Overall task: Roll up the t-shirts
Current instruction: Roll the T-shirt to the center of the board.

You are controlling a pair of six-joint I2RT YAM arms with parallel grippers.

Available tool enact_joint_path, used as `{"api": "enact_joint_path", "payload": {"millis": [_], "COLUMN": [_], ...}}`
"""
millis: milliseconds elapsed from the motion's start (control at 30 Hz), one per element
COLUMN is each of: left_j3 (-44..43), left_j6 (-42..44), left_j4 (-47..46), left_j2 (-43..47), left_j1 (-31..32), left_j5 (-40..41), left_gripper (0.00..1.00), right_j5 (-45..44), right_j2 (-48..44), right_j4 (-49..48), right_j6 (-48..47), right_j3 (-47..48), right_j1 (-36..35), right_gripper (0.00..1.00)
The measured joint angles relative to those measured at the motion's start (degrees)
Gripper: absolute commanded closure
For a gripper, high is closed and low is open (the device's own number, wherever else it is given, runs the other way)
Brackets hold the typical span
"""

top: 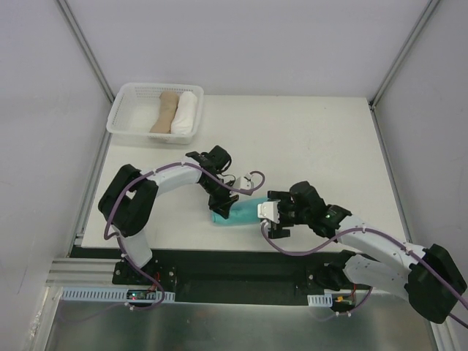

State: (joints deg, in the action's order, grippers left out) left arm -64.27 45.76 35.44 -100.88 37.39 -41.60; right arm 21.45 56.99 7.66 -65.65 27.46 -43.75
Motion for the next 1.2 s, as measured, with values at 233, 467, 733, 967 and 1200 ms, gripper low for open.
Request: {"api": "enact_joint_path", "payload": {"millis": [233, 467, 733, 967, 1200], "left_j3": [-1.2, -3.9, -6.3, -6.7, 3.0], "left_j6": [0.1, 0.6, 2.6, 0.4, -9.2], "left_j4": [1.4, 4.9, 9.2, 8.5, -3.7], "left_j2": [-1.2, -3.1, -5.8, -5.6, 10.1], "left_j1": [0.0, -2.3, -4.0, -6.2, -13.6], "left_j5": [-0.3, -3.0, -4.5, -3.9, 3.7], "left_gripper": [0.96, 0.94, 0.84, 0.47, 0.22], "right_j5": [-0.9, 0.2, -2.3, -3.0, -1.6], "right_j2": [4.4, 12.8, 25.6, 30.4, 33.7], "right_j4": [-4.6, -5.6, -5.0, 0.8, 8.2], "right_j6": [-0.8, -3.7, -7.7, -10.7, -12.7], "right_j3": [0.2, 1.4, 11.3, 17.4, 23.3], "right_j1": [-0.1, -0.3, -0.5, -0.5, 1.0], "right_gripper": [0.04, 0.03, 0.45, 0.73, 0.73]}}
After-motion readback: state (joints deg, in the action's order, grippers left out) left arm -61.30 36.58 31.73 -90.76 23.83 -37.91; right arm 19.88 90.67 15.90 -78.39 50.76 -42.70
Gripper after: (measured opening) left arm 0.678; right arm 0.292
